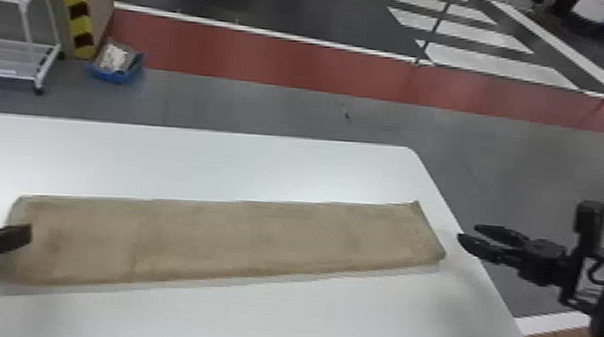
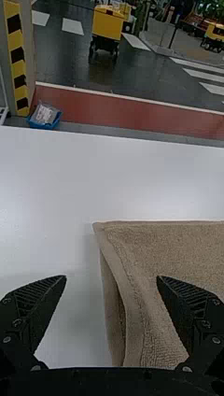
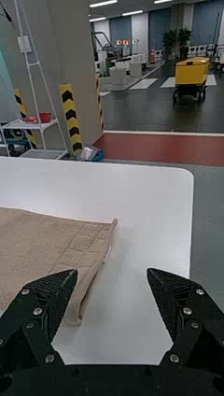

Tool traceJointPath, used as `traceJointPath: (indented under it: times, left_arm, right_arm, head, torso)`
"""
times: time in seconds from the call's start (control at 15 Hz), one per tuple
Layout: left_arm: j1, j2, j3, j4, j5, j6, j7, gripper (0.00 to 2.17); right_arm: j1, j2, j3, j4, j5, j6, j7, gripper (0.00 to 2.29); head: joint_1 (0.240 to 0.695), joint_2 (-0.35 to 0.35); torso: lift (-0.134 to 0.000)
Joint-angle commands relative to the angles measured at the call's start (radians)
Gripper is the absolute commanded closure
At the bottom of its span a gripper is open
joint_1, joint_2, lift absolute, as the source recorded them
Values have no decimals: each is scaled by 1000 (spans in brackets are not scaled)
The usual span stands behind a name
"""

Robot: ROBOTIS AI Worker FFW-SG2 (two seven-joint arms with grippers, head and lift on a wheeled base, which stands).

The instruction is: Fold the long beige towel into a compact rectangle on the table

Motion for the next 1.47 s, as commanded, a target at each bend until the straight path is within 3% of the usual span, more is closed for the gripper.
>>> traceJointPath:
  times: [0.0, 0.87, 1.4]
  left_arm:
    - [0, 0, -1, 0, 0, 1, 1, 194]
    - [2, 0, -3, -2, 0, 1, -7, 198]
    - [-18, 2, -24, 39, -38, 1, -5, 296]
  right_arm:
    - [6, -1, -4, -1, 0, 2, 0, 380]
    - [7, -11, -6, -24, 8, 42, 16, 380]
    - [7, -11, -6, -24, 5, 27, 14, 380]
  head:
    - [695, -306]
    - [695, -314]
    - [695, -312]
  torso:
    - [-124]
    - [-124]
    - [-124]
